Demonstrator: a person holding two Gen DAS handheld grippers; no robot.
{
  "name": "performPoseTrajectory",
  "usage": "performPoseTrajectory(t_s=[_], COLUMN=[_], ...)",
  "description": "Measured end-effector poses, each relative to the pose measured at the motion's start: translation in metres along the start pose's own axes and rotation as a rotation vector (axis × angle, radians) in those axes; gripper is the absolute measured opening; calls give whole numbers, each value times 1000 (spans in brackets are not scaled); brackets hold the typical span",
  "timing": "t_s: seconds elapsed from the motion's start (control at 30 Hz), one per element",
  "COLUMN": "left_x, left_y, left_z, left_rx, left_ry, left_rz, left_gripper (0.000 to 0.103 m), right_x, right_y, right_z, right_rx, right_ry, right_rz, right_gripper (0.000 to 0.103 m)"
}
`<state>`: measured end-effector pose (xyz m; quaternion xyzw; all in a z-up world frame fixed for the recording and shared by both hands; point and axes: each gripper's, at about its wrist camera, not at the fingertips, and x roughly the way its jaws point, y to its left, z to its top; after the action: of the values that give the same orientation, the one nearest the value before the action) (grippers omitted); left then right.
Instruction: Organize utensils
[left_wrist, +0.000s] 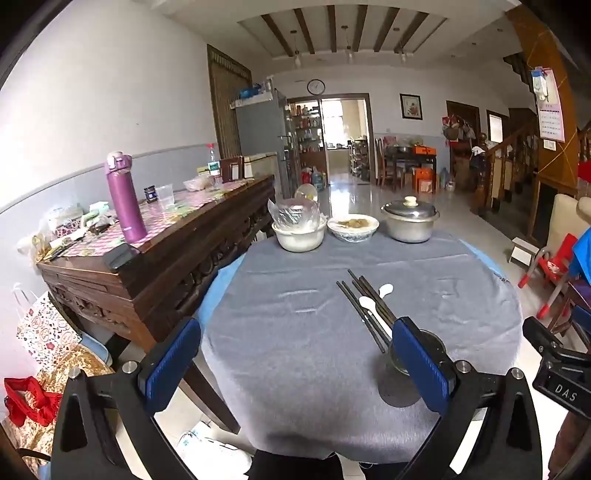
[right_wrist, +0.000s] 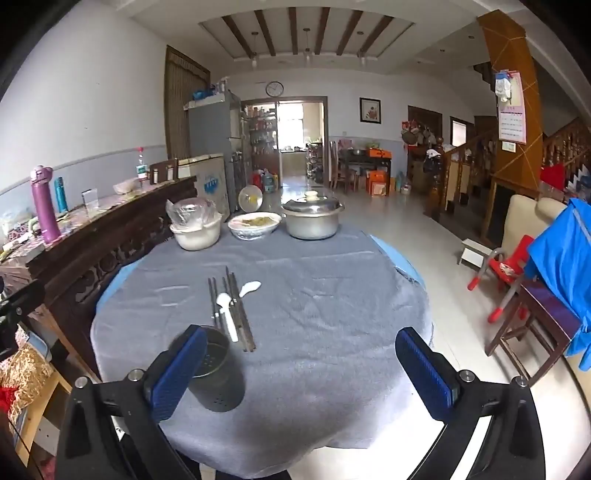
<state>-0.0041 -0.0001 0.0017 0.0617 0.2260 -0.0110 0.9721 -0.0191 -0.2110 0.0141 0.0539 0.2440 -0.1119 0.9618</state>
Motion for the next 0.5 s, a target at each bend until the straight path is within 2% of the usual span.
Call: performPoseTrajectory(t_s=[0.33, 0.5], left_x=[-29, -30], left_y=[6, 10], left_z=[-7, -16], left_rx=[-16, -32], left_ry=[-10, 23], left_rz=[33, 20], left_gripper=[103, 103], right_x=[-40, -51], right_y=[23, 27], right_z=[-6, -14], right_rx=[-14, 0], right_ry=[-10, -19], right_rz=[43, 50], right_gripper=[103, 103])
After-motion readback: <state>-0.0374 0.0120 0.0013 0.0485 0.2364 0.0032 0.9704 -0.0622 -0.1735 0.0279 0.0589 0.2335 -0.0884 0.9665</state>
